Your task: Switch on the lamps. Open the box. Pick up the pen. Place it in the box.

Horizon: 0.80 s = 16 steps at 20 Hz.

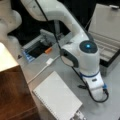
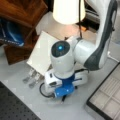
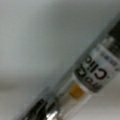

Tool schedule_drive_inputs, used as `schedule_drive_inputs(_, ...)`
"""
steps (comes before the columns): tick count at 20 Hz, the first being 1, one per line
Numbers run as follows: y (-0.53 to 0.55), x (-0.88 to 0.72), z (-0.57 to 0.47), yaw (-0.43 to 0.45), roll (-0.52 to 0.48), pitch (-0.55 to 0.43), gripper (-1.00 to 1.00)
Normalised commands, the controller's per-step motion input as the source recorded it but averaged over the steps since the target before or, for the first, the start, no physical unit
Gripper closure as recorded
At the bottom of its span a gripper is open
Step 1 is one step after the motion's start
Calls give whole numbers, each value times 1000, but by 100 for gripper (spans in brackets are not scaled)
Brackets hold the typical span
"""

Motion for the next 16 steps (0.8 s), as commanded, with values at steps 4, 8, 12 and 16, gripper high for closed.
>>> schedule_drive_inputs(4, -44, 290, -28, -65, 54, 41, 100)
schedule_drive_inputs(8, -44, 237, -16, -54, 40, 59, 100)
schedule_drive_inputs(12, -2, 155, -3, -36, 33, 77, 100)
schedule_drive_inputs(16, 31, 103, 10, -13, 41, 107, 100)
